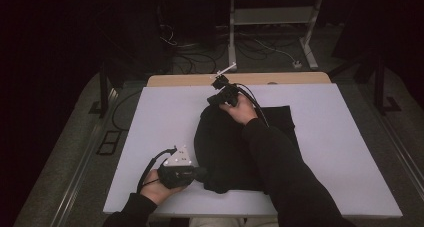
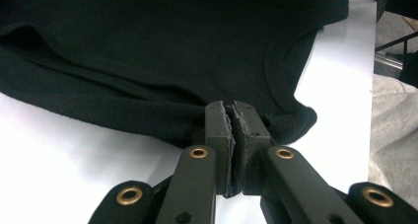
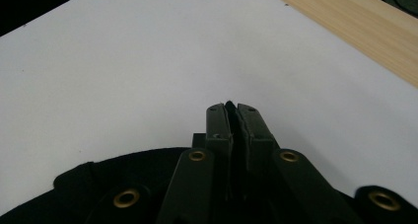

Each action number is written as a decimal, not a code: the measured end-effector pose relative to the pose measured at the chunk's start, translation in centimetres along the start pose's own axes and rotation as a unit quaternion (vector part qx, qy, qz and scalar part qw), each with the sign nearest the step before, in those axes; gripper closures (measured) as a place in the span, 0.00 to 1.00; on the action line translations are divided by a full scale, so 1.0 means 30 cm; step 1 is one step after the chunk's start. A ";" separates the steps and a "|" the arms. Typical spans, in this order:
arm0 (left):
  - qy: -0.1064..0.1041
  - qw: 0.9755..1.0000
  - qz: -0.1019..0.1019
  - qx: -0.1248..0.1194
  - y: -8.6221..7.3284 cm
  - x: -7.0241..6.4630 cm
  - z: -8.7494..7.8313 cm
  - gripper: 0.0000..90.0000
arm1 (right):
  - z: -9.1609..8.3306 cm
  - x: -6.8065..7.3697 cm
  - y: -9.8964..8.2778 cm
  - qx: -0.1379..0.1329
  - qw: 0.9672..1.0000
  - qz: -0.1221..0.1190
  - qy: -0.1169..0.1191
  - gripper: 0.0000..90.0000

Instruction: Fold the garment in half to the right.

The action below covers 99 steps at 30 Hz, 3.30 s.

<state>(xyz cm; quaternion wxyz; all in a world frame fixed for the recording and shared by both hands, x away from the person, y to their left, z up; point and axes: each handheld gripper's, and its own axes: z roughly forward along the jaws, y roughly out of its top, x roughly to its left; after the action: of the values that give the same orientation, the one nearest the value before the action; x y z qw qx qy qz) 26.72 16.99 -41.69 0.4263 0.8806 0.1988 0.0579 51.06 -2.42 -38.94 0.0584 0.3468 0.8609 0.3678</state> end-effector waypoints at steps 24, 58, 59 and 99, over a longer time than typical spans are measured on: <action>-0.017 0.999 0.019 -0.027 0.082 -0.031 0.028 0.94 | -0.109 -0.065 -0.032 -0.028 0.999 0.012 -0.010 0.92; -0.059 0.996 0.056 -0.037 0.251 -0.094 0.165 0.94 | -0.298 -0.182 -0.135 -0.066 0.996 0.049 -0.025 0.92; -0.059 0.996 0.057 -0.037 0.254 -0.098 0.169 0.94 | -0.307 -0.185 -0.140 -0.066 0.996 0.052 -0.027 0.92; -0.116 0.989 0.073 -0.053 0.368 -0.200 0.358 0.94 | -0.495 -0.291 -0.293 -0.097 0.990 0.092 -0.045 0.92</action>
<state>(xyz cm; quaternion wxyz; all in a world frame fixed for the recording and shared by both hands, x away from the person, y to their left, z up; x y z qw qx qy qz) 27.48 0.63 -39.51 0.4870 0.8698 0.0793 -0.0035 47.49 -21.10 -35.50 0.0969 0.4331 0.7821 0.4373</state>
